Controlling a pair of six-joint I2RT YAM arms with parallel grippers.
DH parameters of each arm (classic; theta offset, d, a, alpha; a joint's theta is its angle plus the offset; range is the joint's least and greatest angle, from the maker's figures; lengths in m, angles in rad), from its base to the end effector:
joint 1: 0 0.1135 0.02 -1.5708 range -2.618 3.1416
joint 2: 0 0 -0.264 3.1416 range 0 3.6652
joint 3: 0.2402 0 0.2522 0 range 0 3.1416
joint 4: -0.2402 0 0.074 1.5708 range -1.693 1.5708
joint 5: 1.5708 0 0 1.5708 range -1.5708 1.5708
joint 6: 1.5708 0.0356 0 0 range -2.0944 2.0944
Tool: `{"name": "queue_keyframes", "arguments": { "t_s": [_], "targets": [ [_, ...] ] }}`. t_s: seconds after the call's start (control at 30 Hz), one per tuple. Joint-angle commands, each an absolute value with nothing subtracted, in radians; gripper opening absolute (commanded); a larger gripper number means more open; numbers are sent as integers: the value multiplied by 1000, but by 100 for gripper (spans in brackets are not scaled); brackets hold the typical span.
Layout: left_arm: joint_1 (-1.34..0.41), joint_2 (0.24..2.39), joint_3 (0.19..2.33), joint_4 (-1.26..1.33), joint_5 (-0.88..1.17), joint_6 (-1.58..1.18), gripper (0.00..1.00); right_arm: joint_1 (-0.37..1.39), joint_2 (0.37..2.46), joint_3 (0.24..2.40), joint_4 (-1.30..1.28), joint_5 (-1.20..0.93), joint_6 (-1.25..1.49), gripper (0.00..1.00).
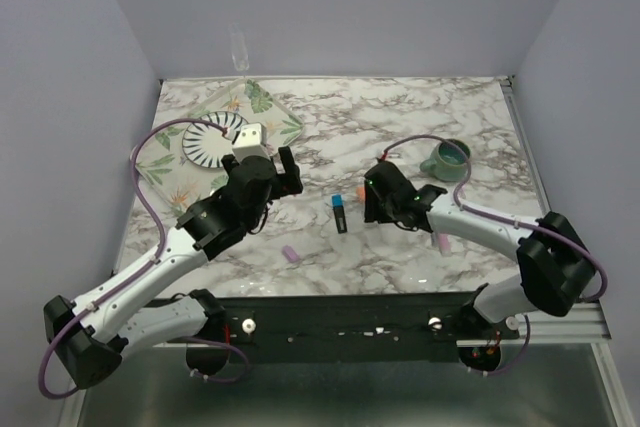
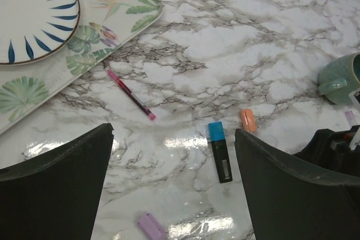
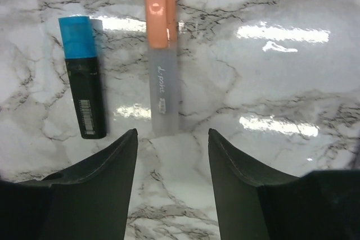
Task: Insert the pens into the pen caps
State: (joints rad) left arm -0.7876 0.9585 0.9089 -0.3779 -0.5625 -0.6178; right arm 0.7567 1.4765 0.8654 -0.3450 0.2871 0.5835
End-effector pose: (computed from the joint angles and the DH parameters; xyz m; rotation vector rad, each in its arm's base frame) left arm 0.1621 -0.1359 0.3342 -0.1922 1.9378 -0.3739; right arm 0.2196 0.1935 0.1966 -0.1011 2.4807 0.2079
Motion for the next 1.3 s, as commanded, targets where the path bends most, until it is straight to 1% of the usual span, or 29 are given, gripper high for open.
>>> {"name": "queue_keyframes", "arguments": {
  "t_s": [0.0, 0.07, 0.1, 0.2, 0.33, 0.4, 0.5, 0.6, 1.07, 1.27],
  "targets": [
    [-782, 963, 962, -445, -598, -638, 99, 697, 1381, 878, -558, 367, 649, 58],
    [-781, 959, 969, -454, -575, -649, 99, 649, 1347, 832, -618, 350, 696, 55],
    [-781, 953, 969, -457, -563, -649, 99, 596, 1330, 815, -629, 336, 706, 54],
    [-781, 940, 969, -446, -502, -632, 99, 513, 1270, 758, -658, 316, 712, 53],
    [-781, 927, 966, -443, -456, -621, 99, 450, 1256, 755, -761, 350, 722, 52],
    [-781, 917, 954, -433, -442, -623, 99, 416, 1235, 735, -767, 344, 730, 51],
    [-781, 910, 939, -419, -404, -635, 99, 347, 1203, 683, -735, 278, 729, 50],
    [-781, 910, 937, -408, -364, -641, 99, 304, 1203, 681, -741, 275, 718, 50],
    [-779, 854, 927, -405, -368, -644, 99, 242, 1348, 736, -729, 279, 683, 50],
    [-779, 850, 925, -406, -379, -641, 99, 224, 1405, 747, -680, 265, 647, 50]
  ]
}}
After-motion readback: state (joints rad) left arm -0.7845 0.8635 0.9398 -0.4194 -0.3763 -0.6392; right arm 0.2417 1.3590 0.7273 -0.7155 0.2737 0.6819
